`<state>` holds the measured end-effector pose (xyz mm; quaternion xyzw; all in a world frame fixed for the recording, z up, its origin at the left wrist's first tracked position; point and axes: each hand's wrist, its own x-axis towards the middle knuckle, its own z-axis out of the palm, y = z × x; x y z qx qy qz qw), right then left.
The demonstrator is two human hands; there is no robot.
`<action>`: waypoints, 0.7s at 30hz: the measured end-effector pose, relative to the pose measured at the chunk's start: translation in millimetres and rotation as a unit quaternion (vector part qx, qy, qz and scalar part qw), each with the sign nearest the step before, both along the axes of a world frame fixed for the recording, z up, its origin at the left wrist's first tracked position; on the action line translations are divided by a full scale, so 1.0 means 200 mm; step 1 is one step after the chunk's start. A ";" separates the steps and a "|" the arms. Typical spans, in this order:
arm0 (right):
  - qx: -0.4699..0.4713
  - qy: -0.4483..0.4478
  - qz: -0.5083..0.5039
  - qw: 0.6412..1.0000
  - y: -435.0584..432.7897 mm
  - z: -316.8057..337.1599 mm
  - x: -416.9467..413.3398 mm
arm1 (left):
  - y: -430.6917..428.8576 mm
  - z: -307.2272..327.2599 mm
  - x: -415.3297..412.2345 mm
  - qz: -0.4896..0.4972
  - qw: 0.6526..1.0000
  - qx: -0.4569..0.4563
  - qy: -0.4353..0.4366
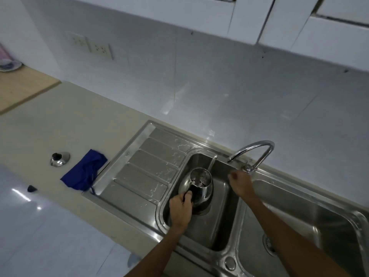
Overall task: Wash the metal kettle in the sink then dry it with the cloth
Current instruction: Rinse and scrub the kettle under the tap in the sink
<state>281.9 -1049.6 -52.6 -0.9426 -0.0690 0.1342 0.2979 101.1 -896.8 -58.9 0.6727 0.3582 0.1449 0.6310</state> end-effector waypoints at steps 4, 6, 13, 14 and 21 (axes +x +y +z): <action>0.087 0.159 0.021 0.983 0.23 -0.02 -0.19 | 0.15 0.05 -0.14 0.014 1.000 0.007 -0.012; 0.182 0.223 0.001 0.958 0.39 0.03 -0.26 | 0.25 0.09 -0.20 0.009 1.000 0.007 -0.020; 0.336 0.274 -0.053 0.900 0.98 0.21 -0.50 | 0.77 0.28 -0.48 -0.018 0.997 0.008 -0.078; 0.342 0.266 -0.069 0.899 1.07 0.21 -0.53 | 0.86 0.31 -0.53 -0.023 0.996 0.008 -0.084; 0.338 0.228 -0.063 0.911 1.81 0.29 -0.83 | 1.68 0.46 -0.81 -0.063 0.992 0.057 -0.094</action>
